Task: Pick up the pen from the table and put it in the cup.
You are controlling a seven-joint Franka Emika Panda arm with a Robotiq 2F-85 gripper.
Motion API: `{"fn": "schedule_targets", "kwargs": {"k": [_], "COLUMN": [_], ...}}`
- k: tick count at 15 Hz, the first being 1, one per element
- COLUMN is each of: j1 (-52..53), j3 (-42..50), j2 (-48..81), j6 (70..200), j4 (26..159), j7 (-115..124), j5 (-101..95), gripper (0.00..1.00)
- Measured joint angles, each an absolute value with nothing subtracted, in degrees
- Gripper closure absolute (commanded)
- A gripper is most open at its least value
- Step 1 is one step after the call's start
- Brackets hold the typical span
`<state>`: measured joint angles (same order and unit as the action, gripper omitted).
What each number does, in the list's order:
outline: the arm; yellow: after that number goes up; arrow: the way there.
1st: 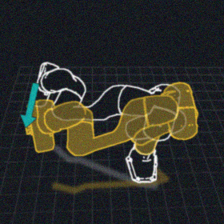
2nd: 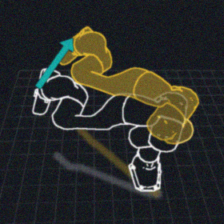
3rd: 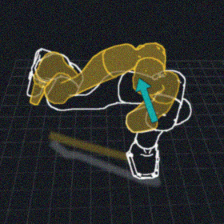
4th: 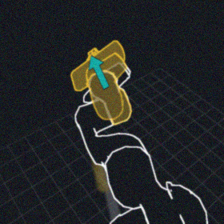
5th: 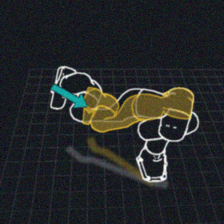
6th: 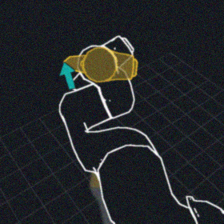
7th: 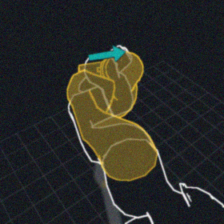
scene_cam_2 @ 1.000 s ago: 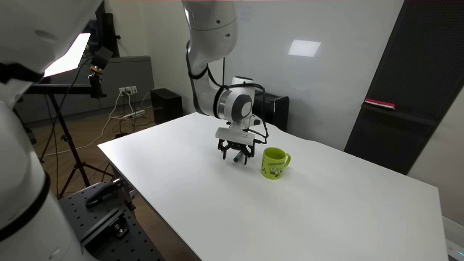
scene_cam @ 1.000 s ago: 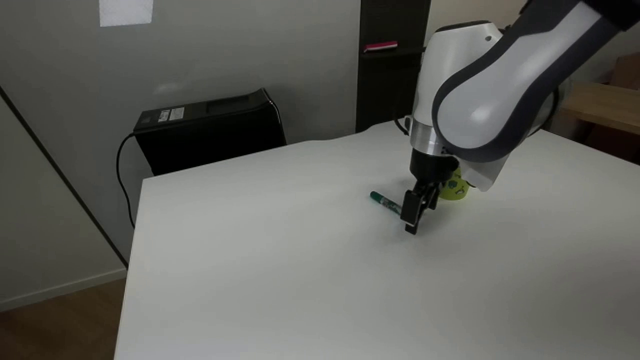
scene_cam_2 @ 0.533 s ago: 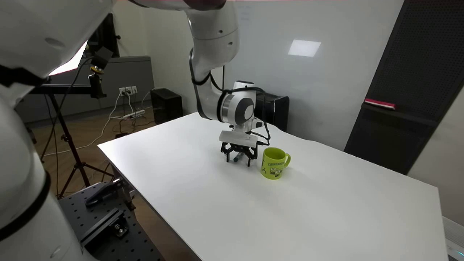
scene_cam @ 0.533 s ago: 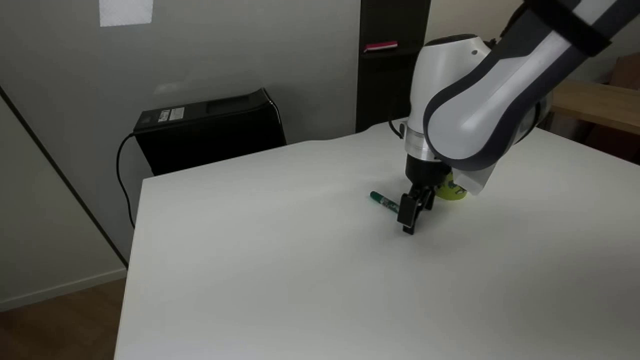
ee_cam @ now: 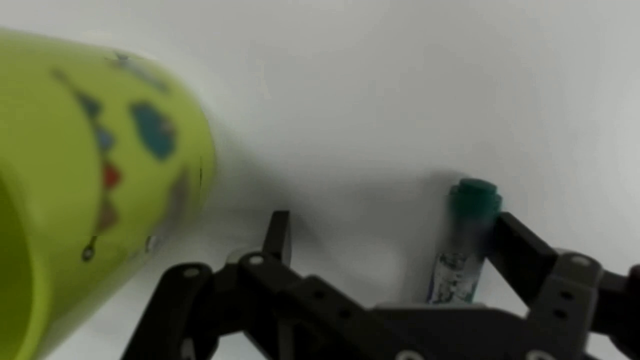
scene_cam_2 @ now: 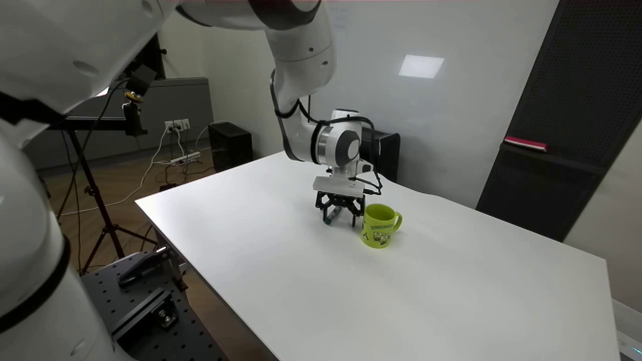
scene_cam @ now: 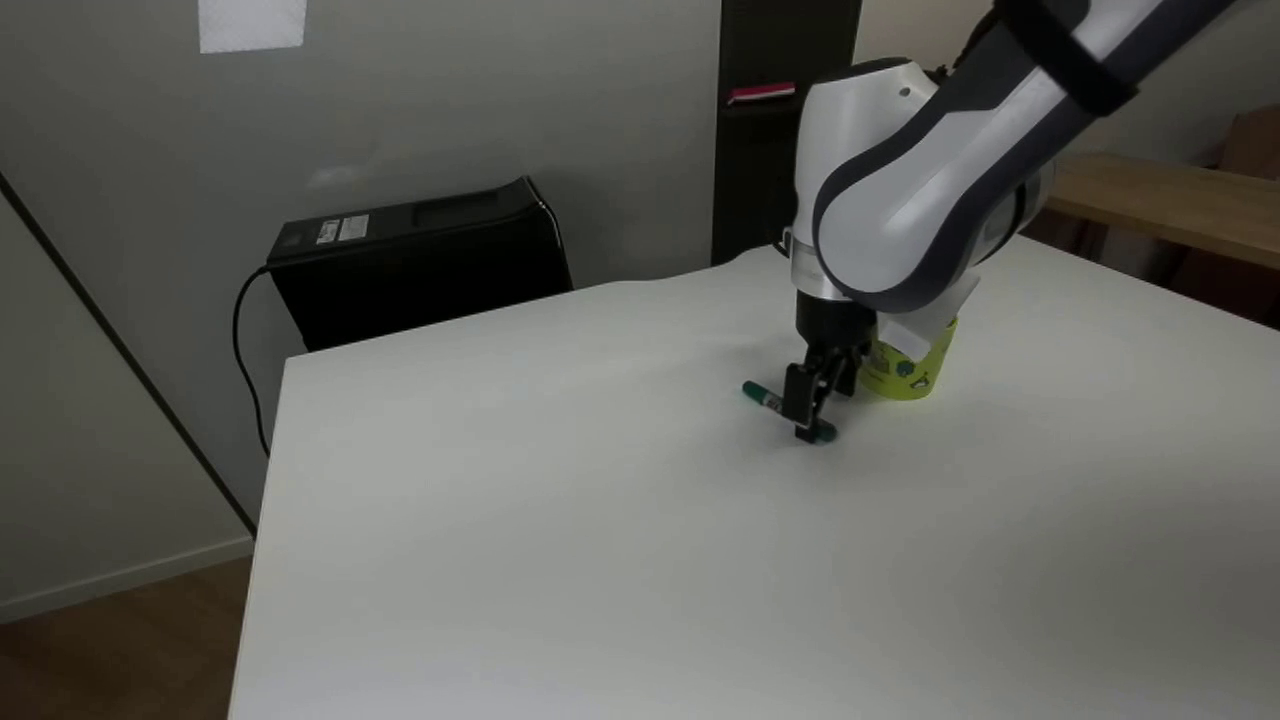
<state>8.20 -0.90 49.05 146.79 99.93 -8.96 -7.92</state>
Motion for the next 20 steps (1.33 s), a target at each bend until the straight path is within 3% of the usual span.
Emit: {"fn": "schedule_targets", "kwargs": {"k": [11, 20], "j1": [9.4, 7.6], "j3": [0.4, 0.1], "j2": [51.5, 54.1], "j6": [135.3, 125.6], "j4": [91.9, 85.9], "j7": [-5.1, -4.3], "j5": [-8.0, -6.8], "gripper": [0.96, 0.93]}}
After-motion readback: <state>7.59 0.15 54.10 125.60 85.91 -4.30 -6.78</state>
